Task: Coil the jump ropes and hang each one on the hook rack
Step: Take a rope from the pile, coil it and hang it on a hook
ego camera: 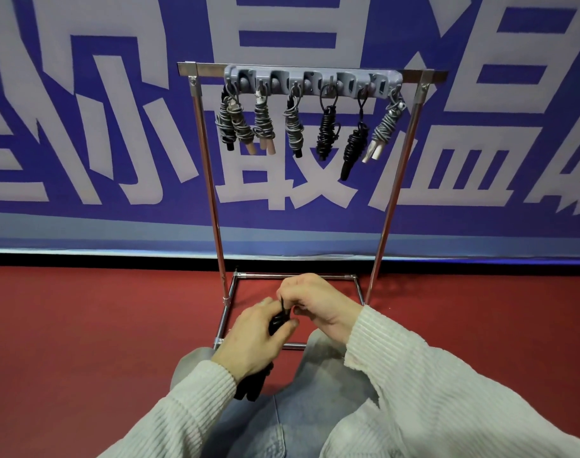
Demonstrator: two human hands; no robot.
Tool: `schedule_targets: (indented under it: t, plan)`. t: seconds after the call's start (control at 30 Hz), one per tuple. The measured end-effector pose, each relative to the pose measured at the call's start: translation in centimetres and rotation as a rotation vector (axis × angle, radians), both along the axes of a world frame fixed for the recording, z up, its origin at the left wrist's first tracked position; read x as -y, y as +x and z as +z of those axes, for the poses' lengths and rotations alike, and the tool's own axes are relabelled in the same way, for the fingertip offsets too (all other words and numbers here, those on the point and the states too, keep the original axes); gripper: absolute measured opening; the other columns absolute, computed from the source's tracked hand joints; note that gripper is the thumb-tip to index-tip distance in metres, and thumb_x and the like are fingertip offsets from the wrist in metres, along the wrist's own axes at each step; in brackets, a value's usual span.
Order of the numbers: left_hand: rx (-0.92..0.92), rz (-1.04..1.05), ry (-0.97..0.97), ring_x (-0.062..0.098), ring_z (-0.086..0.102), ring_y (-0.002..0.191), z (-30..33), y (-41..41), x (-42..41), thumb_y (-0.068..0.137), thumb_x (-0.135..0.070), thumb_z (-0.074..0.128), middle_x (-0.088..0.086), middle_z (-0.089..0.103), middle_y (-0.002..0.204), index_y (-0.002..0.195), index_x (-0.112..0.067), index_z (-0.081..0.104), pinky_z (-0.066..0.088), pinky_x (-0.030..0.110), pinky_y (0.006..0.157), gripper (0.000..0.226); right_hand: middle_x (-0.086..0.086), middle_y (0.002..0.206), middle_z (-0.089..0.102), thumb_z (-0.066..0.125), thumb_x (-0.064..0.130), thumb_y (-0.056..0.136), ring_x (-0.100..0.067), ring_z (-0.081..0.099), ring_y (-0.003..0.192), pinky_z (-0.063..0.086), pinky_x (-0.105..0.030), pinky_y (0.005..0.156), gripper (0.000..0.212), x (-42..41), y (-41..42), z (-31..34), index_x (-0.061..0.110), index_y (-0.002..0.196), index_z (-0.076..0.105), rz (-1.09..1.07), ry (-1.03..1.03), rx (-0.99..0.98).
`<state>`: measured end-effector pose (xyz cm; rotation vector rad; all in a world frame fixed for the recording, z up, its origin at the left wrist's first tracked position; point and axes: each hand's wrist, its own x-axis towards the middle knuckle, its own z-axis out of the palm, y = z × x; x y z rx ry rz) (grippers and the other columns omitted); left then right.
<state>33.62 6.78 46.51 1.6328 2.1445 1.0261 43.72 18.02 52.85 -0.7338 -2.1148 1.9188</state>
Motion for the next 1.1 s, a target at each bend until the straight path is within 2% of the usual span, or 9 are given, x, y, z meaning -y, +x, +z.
schedule_targets:
  t: [0.07,0.13,0.23,0.4,0.5,0.57,0.7,0.93,1.1]
  plan:
    - [0.054,0.02,0.028,0.008,0.062,0.076,0.2,0.3,-0.1,0.09,-0.05,0.057,-0.011,0.063,0.088,0.1,-0.042,0.058,0.054,0.04,0.076,0.013,0.003,0.061,0.051,0.06,0.003,0.072,-0.008,0.047,0.063,0.038,-0.023,0.063,0.023,-0.4,0.6,0.0,0.019,0.056,0.056,0.019,0.042,-0.004]
    - [0.26,0.085,0.081,0.01,0.063,0.072,0.7,0.8,0.0,0.086,-0.05,0.061,-0.01,0.066,0.082,0.101,-0.035,0.058,0.055,0.044,0.074,0.021,0.005,0.064,0.056,0.066,0.007,0.076,-0.006,0.051,0.064,0.039,-0.023,0.065,0.021,-1.0,1.1,0.6,0.022,0.061,0.061,0.016,0.099,-0.025]
    - [0.452,0.111,0.175,0.016,0.066,0.077,1.4,1.4,-0.7,0.093,-0.027,0.068,-0.001,0.069,0.087,0.109,-0.027,0.056,0.056,0.049,0.08,0.02,0.008,0.063,0.057,0.074,0.013,0.075,-0.003,0.049,0.059,0.039,-0.022,0.063,0.017,-1.5,1.6,1.6,0.022,0.067,0.062,0.038,0.118,-0.07]
    - [0.553,0.07,0.284,0.005,0.07,0.09,3.3,2.2,-1.2,0.097,-0.002,0.062,-0.008,0.072,0.098,0.121,-0.017,0.054,0.052,0.019,0.078,0.029,0.009,0.069,0.065,0.075,0.011,0.087,-0.003,0.059,0.065,0.046,-0.017,0.067,0.016,-1.9,1.7,3.5,0.019,0.076,0.067,0.026,0.263,-0.087]
    - [0.526,0.126,0.343,0.005,0.059,0.12,4.0,1.5,-1.6,0.091,-0.018,0.066,-0.004,0.06,0.131,0.139,-0.023,0.047,0.045,0.013,0.095,0.052,0.005,0.077,0.068,0.073,0.014,0.09,-0.006,0.063,0.074,0.049,-0.025,0.077,0.01,-3.0,1.3,4.7,0.017,0.081,0.07,-0.03,0.358,-0.113]
    - [0.514,0.152,0.384,0.006,0.055,0.126,5.0,0.8,-1.9,0.086,-0.027,0.061,-0.005,0.057,0.137,0.138,-0.029,0.05,0.043,0.016,0.101,0.053,0.006,0.077,0.067,0.072,0.016,0.092,-0.003,0.06,0.072,0.048,-0.024,0.076,0.011,-3.6,0.9,5.7,0.018,0.082,0.069,-0.067,0.389,-0.12]
    - [0.523,0.146,0.439,0.004,0.057,0.125,7.0,-0.1,-2.5,0.087,-0.028,0.057,-0.009,0.061,0.133,0.126,-0.033,0.058,0.045,0.025,0.104,0.039,0.006,0.085,0.071,0.069,0.018,0.094,-0.003,0.064,0.08,0.046,-0.022,0.076,0.011,-4.2,0.3,7.4,0.021,0.084,0.069,-0.115,0.373,-0.148]
    - [0.491,0.115,0.487,0.006,0.064,0.113,10.2,-1.2,-3.5,0.1,-0.013,0.06,-0.005,0.071,0.117,0.118,-0.021,0.066,0.05,0.022,0.092,0.021,-0.002,0.087,0.069,0.068,0.018,0.095,-0.013,0.062,0.085,0.047,-0.027,0.076,0.013,-4.7,-0.1,9.3,0.021,0.082,0.068,-0.155,0.395,-0.19]
    - [0.481,0.125,0.46,0.011,0.069,0.102,12.3,-1.5,-5.4,0.096,-0.014,0.066,-0.004,0.074,0.104,0.107,-0.018,0.07,0.054,0.028,0.089,0.012,-0.002,0.086,0.069,0.068,0.016,0.095,-0.012,0.063,0.084,0.048,-0.025,0.076,0.011,-5.4,-0.2,10.3,0.018,0.084,0.068,-0.211,0.395,-0.219]
